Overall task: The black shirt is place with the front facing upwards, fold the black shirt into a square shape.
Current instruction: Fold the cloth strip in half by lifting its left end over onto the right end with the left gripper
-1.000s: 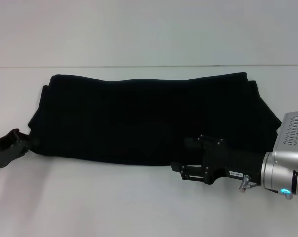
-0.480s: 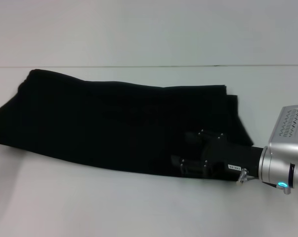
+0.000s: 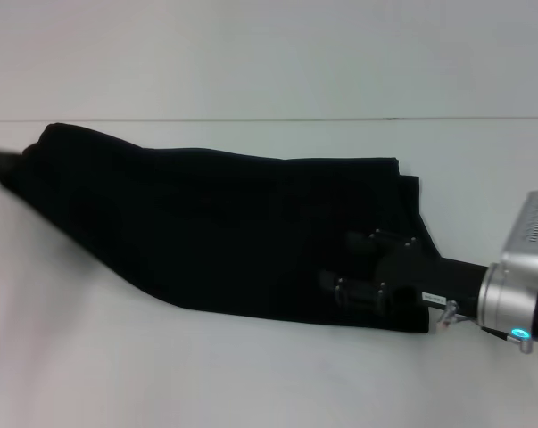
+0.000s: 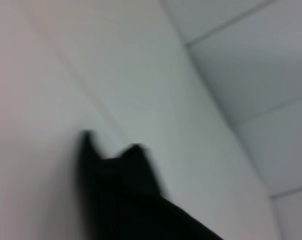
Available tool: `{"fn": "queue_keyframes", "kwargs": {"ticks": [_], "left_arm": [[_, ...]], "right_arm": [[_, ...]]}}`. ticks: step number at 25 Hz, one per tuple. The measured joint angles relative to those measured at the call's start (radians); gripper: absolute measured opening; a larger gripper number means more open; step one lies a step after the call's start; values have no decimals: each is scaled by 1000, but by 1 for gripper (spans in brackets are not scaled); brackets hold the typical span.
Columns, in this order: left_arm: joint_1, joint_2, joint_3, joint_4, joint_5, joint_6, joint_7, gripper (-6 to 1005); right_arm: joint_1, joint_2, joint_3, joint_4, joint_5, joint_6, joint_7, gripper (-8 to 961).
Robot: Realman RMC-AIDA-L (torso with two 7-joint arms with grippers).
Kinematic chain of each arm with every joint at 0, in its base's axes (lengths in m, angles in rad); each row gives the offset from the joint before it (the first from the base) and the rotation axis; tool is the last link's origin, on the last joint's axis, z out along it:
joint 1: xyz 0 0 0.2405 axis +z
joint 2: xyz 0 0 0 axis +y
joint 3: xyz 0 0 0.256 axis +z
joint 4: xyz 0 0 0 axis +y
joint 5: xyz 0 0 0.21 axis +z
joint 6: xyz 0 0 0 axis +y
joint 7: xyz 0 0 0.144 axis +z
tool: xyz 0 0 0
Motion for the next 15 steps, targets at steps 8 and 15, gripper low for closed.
{"fn": "queue_keyframes", "kwargs": {"ticks": [8,15], "left_arm": [[-302,-80,131,20,-38,81,30,17],[-476,-251,374,4,-49,32,90,17]], "right_arm": [[-140,-10,68,-49,52,-85,16,833],[-240,-17,142,-73,52,-156,27,833]]}}
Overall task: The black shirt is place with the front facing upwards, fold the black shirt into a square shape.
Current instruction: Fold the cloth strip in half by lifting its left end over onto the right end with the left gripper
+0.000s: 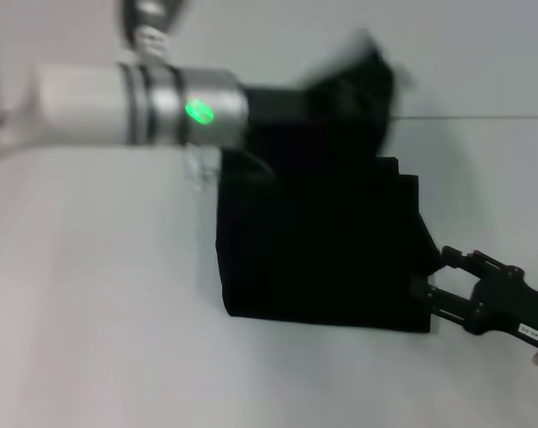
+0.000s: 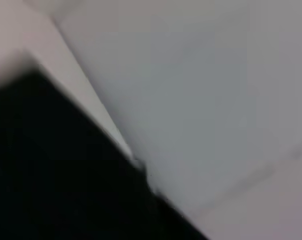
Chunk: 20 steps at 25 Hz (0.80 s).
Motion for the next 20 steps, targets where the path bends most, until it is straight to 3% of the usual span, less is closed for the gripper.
{"fn": "queue_keyframes", "kwargs": {"ticks": [1,5,9,13,20], "left_arm": [[-1,-11,55,-32,-25,-21,18,17],[12,-16,217,-269,-175,-126,141,18],[54,-17,232,-405,-231,-179,241,18],[98,-18,236,-400,-247,-165,256,18],[104,-19,235,-404,-285,-115,320,17]], "right_arm": [[-7,-1,7,-1,0,-6,0,833],[-23,-5,25,3,-3,-33,0,833],[-20,-2,29,4,-5,-28,0,833],[-8,2,30,4,-6,-3,0,833],[-4,5,78,1,0,15,0,833]]}}
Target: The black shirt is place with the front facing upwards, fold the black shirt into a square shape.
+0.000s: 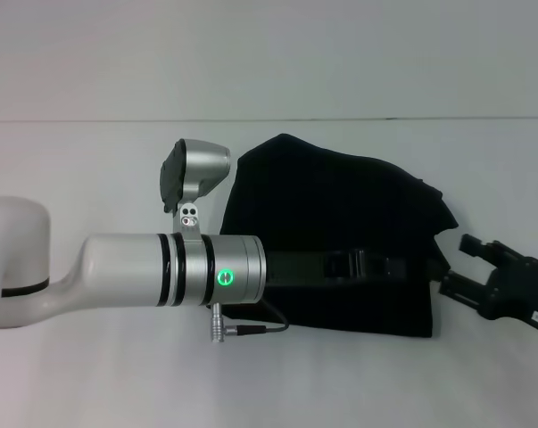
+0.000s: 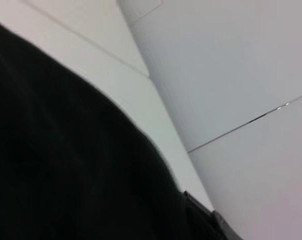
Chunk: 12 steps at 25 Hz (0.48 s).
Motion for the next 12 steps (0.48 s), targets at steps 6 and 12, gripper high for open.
{"fn": "queue_keyframes", "kwargs": {"ticks": [6,12], "left_arm": [[23,-1,-2,-1,-60,49,60,70],[78,10,6,102,-47,163,75,282]], "right_arm": [[-43,-18,92,-1,0,9,-1,833],[-49,-12,180,-3,0,-20,0,833]]}}
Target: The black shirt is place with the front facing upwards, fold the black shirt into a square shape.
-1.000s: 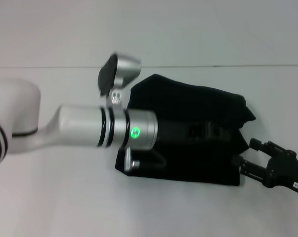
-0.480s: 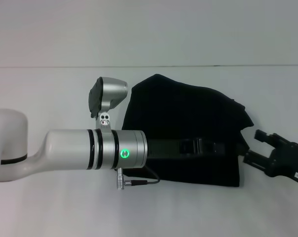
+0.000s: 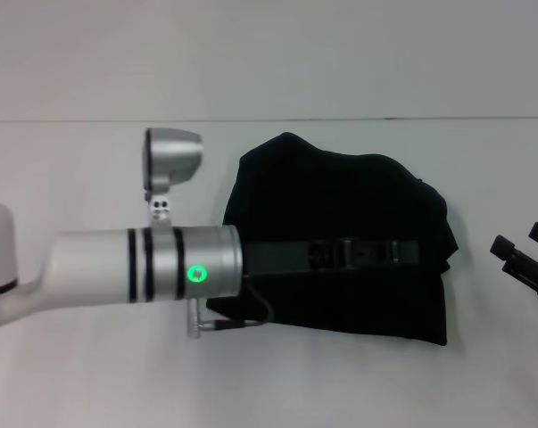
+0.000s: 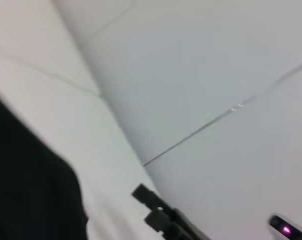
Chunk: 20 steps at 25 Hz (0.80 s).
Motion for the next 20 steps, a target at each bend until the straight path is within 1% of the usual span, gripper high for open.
{"fn": "queue_keyframes", "kwargs": {"ticks": [2,4,6,9,10,11,14,16,19,20], "left_arm": [[48,1,1,81,6,45,9,483],[96,4,0,150,8,67,11,525],[147,12,-7,202,7,71,12,568],[187,28,-25,220,2,57,13,631],[187,28,-25,220,2,57,13,652],[213,38,-63,212,1,31,10,674],[234,38,-116,203,0,2,6,749],[250,36,-150,200,0,-21,5,814],[259,38,-157,200,0,-60,-14,912],[259,39,-158,200,0,-76,-25,922]], "right_arm": [[14,8,-1,0,0,-16,-1,832],[34,15,-7,4,-1,-40,-7,832],[66,19,-32,17,-8,-64,-21,832],[120,21,-102,47,-13,-62,-58,832],[138,21,-124,58,-14,-46,-67,832],[159,22,-149,73,-14,-17,-75,832],[197,22,-192,101,-15,85,-74,832],[208,22,-208,113,-15,164,-64,832],[212,22,-217,124,-15,267,-52,832],[212,21,-217,126,-15,290,-50,832]]}}
